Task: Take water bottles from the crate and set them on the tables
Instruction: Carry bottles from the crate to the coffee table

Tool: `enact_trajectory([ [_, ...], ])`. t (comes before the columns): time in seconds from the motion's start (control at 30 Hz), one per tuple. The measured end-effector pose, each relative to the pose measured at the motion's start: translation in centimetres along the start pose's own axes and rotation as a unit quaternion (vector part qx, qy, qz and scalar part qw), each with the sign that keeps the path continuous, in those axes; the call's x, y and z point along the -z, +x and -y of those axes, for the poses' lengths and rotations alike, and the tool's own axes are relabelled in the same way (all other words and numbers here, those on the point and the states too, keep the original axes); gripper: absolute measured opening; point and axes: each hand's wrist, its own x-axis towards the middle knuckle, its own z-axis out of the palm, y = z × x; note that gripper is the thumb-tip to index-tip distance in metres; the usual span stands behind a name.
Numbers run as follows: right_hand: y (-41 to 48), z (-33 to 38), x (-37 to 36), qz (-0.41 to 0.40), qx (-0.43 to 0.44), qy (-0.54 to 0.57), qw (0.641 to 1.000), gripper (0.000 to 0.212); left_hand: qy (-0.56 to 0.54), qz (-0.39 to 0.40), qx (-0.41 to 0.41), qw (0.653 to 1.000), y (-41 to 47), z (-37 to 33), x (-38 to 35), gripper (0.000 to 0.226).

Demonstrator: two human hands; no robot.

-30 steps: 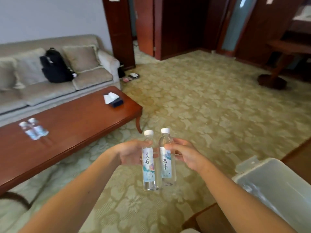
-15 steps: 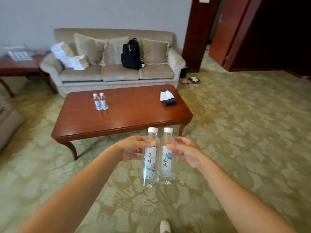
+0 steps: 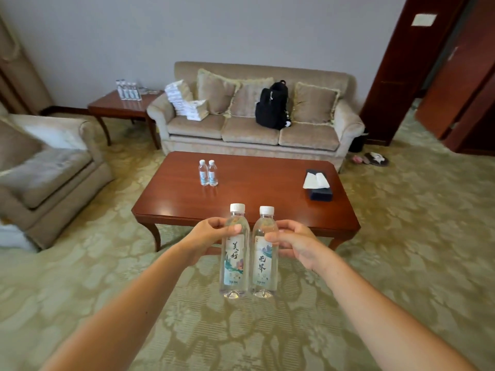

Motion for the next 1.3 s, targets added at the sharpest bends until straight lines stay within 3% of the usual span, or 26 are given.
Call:
enact_trajectory([
  [0.37,11.3,3.0,-2.5,0.038,-0.020,-0.009,0.999,0.056,-0.018,-0.069,0.013,0.997,8.1,-0.8,5.5,0.069],
  [0.6,20.9,7.0,-4.4,0.014,-0.007,-0.001,1.000,0.052,0.000,-0.035,0.024,0.999,17.7,-3.9,12.2,0.077],
  [0.97,31.4,11.4,-5.9,-0.024,-0.007,0.014,1.000,0.055,0.023,0.000,0.019,1.000,28.5,-8.1,18.2,0.067],
  [1.2,38.5,13.4,-4.5,-0.021,-0.018,-0.006,1.000,0.052,0.039,-0.002,0.025,0.999,36.1,-8.7,20.5,0.096],
  [1.3,42.6,14.4,-3.1,-0.015,-0.021,-0.019,0.999,0.051,0.045,-0.011,0.024,0.999,40.1,-9.0,21.2,0.098],
])
